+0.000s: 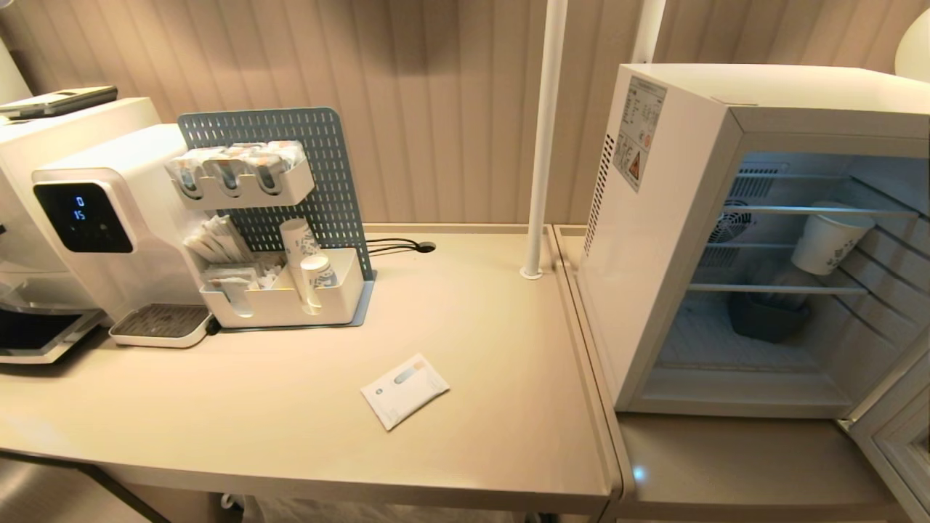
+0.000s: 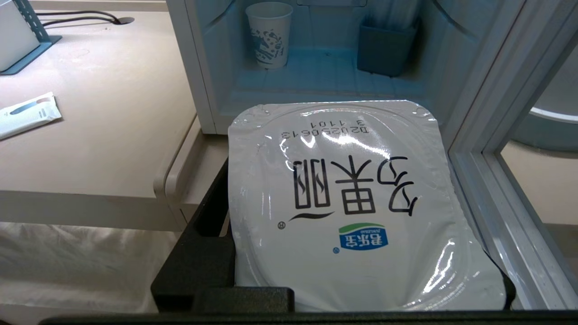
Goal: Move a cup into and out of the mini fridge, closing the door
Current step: Put the yoghurt in the freezer
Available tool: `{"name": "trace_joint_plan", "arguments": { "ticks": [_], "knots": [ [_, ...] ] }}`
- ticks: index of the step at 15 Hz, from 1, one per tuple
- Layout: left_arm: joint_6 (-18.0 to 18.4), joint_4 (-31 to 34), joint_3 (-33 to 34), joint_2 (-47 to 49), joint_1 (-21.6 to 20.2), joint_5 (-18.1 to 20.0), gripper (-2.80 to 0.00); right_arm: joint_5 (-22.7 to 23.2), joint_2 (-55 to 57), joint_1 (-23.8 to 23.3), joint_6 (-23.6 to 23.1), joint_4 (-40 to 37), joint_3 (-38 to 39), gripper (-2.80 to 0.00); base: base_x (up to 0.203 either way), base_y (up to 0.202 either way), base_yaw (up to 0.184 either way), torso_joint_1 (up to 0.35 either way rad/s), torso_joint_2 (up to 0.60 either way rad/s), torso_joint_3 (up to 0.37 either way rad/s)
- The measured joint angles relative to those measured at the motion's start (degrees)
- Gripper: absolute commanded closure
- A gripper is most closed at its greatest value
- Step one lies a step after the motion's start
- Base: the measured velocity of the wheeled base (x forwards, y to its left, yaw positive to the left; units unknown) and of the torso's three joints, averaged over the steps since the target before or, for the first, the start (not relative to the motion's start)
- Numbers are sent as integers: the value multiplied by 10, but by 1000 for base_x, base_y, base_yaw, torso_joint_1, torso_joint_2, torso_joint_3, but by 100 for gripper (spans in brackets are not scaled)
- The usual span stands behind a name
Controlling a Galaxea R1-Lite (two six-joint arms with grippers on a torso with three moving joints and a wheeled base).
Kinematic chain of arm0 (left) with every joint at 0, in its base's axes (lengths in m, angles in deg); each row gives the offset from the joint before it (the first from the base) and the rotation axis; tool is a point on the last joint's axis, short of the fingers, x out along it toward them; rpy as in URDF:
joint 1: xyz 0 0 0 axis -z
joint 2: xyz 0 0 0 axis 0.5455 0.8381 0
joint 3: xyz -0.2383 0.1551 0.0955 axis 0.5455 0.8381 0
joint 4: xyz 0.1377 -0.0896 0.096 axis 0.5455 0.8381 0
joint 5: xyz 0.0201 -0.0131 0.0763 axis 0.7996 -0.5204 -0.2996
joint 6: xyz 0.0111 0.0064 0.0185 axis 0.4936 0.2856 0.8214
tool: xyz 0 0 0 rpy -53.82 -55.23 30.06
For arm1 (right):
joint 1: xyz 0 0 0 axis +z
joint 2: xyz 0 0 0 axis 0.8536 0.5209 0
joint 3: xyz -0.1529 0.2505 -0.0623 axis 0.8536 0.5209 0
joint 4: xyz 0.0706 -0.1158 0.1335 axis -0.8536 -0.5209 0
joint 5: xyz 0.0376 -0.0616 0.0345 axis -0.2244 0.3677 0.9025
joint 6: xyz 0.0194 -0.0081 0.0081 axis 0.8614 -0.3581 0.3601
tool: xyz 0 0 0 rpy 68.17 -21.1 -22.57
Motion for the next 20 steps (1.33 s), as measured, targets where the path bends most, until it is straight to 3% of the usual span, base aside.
{"name": "trace_joint_plan", "arguments": {
  "ticks": [14,20],
  "knots": [
    [2,-1,0,0,0,0,0,0,0,0,0,-4,-2,0,0,0,0,0,0,0],
    [2,-1,0,0,0,0,0,0,0,0,0,-4,-2,0,-172,0,1,1,3,0]
  ]
}}
